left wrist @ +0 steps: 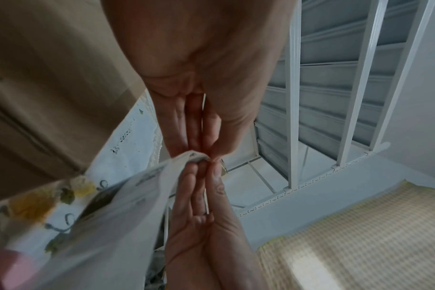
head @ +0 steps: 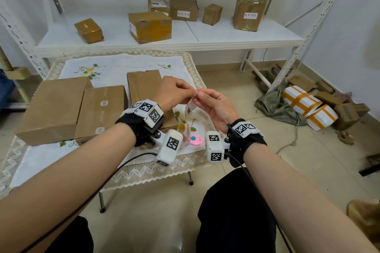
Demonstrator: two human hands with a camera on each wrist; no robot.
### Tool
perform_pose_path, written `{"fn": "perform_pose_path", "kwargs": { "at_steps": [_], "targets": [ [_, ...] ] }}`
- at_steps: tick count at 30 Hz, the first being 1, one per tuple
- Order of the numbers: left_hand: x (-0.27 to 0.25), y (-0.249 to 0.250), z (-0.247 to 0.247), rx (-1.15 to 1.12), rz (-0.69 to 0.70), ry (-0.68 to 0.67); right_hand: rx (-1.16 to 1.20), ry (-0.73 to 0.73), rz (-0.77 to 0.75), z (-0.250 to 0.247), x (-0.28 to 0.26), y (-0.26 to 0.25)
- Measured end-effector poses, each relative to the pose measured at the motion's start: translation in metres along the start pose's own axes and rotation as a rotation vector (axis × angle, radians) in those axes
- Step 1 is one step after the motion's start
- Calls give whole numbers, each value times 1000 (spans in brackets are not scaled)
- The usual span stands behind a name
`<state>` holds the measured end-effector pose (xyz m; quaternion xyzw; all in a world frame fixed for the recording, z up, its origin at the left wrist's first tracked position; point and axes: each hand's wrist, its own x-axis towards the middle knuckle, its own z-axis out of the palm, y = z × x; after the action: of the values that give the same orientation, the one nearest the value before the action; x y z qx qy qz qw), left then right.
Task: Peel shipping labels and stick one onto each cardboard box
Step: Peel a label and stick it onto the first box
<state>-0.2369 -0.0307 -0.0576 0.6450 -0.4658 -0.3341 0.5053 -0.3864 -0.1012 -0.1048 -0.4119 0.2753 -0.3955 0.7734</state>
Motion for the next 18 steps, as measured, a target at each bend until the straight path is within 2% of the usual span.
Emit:
{"fn": "perform_pose_path", "kwargs": {
  "at_steps": [8, 18],
  "targets": [
    [-1, -1, 0, -62, -32, -20, -45, 1, -14, -4, 1, 2],
    [1, -3, 1, -37, -36, 1, -94, 21, 10, 1, -2, -1]
  ]
}}
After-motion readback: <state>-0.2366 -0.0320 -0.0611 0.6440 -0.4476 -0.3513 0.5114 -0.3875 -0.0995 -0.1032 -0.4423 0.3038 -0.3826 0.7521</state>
